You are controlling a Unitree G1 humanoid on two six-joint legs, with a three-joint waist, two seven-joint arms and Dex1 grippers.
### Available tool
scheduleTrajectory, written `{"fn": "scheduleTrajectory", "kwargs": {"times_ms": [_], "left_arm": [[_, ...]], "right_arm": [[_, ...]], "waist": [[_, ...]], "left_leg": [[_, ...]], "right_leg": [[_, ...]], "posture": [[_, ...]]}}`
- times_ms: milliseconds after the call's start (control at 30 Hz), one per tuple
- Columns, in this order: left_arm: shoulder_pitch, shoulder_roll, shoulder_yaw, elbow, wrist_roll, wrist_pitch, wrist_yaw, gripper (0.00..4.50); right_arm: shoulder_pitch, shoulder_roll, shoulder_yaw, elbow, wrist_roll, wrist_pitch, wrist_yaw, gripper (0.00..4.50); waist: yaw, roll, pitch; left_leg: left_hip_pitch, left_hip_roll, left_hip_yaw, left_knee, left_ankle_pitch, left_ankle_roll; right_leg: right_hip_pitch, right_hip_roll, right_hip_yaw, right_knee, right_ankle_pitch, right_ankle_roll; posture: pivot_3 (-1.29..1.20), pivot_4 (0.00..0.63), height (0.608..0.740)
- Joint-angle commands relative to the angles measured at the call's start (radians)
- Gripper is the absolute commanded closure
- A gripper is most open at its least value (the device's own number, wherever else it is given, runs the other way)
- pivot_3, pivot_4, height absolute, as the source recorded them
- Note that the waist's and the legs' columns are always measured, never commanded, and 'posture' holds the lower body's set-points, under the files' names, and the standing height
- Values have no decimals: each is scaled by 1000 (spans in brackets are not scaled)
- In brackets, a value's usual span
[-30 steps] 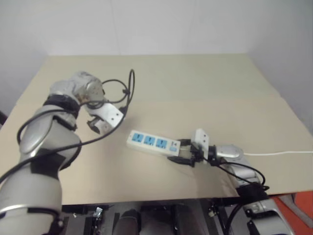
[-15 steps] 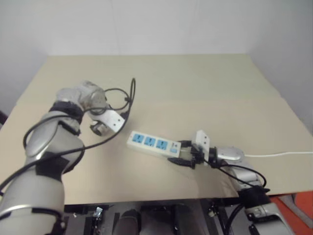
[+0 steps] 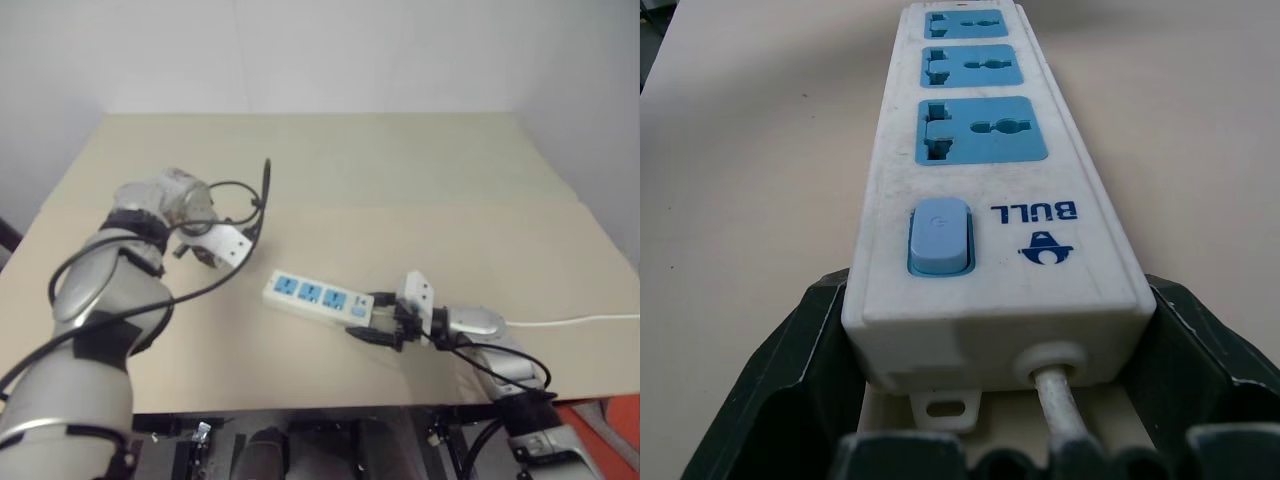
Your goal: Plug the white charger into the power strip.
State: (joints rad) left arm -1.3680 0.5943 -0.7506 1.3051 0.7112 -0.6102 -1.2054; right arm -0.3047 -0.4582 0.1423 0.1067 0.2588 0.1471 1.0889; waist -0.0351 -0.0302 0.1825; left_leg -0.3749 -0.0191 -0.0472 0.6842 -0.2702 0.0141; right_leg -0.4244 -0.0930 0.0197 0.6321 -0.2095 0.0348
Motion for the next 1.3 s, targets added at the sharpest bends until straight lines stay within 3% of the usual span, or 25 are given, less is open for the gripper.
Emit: {"fn": "scheduleTrajectory", "kwargs": {"times_ms": [33, 300, 433, 533, 667, 800, 967, 1300], "left_arm": [[-21, 5, 60, -5, -48, -18, -43, 3486], [-53, 19, 328, -49, -326, 45, -309, 3486], [-61, 1, 484, -108, -557, 199, -409, 3486], [-8, -16, 554, -239, -797, 346, -409, 3486], [158, -9, 583, -566, -1055, 560, -409, 3486], [300, -1, 609, -826, -1135, 721, -407, 3486], [414, 6, 633, -1015, -1174, 850, -362, 3486], [517, 24, 695, -1209, -1240, 989, -280, 3486]], "right_arm": [[-15, 1, -23, -43, 32, -1, -2, 1062], [-37, -6, -14, -8, 23, -19, 24, 1062], [-73, 0, 6, 39, 7, -44, 54, 1062], [-121, 13, 19, 101, -2, -76, 85, 1062], [-170, 27, 41, 180, -17, -139, 140, 1062], [-200, 39, 61, 257, -28, -209, 203, 1062], [-235, 46, 72, 355, -60, -298, 253, 1062], [-267, 63, 110, 546, -128, -446, 292, 1062]], "waist": [[0, 0, 0], [-4, 0, 0], [-6, 0, 0], [-8, 0, 0], [-19, 0, 0], [-30, 0, 0], [-35, 0, 0], [-34, -1, -1]], "left_leg": [[0, 0, 0, 0, 0, 0], [-2, 0, -1, 0, 0, 0], [-3, 0, -1, 1, 0, 0], [-3, 0, -2, 1, 0, 0], [-2, 1, -3, 2, 0, 0], [0, 1, -4, 2, 0, 0], [3, 1, -4, 3, 0, -1], [9, 1, -4, 3, 0, -1]], "right_leg": [[0, 0, 0, 0, 0, 0], [-1, 0, -1, 0, 0, 0], [-1, 0, -2, 0, 0, 0], [-1, 0, -2, 1, 0, 0], [-2, 0, -1, 8, 0, 0], [-2, 1, 0, 10, 0, 0], [0, 1, 2, 10, 0, 0], [3, 1, 7, 8, 0, 0]], "posture": [[0, 150, 740], [0, 150, 740], [0, 150, 740], [0, 150, 740], [0, 150, 740], [0, 150, 740], [0, 150, 740], [0, 150, 740]]}}
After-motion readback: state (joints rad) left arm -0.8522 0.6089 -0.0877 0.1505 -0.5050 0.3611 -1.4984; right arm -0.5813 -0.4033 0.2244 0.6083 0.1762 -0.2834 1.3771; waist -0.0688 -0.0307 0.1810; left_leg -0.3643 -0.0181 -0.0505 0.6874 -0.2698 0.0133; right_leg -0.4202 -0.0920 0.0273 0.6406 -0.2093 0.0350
